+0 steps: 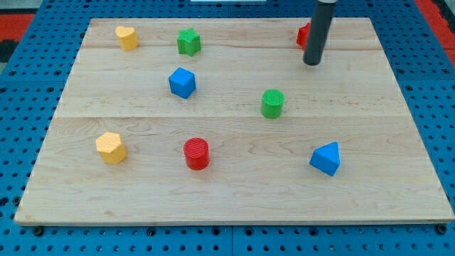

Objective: Slightly move the red star towards the left

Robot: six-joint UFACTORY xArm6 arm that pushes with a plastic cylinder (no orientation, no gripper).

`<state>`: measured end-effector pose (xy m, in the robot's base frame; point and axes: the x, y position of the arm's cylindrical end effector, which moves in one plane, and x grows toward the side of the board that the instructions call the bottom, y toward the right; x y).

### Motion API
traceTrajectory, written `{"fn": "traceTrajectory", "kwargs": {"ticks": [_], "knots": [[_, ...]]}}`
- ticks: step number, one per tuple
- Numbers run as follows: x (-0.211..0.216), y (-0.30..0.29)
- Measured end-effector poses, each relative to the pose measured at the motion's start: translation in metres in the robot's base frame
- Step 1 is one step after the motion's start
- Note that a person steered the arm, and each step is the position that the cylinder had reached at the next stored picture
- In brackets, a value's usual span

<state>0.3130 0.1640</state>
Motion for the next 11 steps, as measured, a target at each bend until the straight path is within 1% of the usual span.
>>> {"fn": "traceTrajectory", "kwargs": {"ticks": [1,3,4,5,7,9,10,11], "knots": [[-0.021,0.032],[-0.023,0.038],[-0.026,0.055],[-0.026,0.055],[-0.061,0.057],[-0.068,0.055],[-0.078,0.035],[-0.078,0.035]]}}
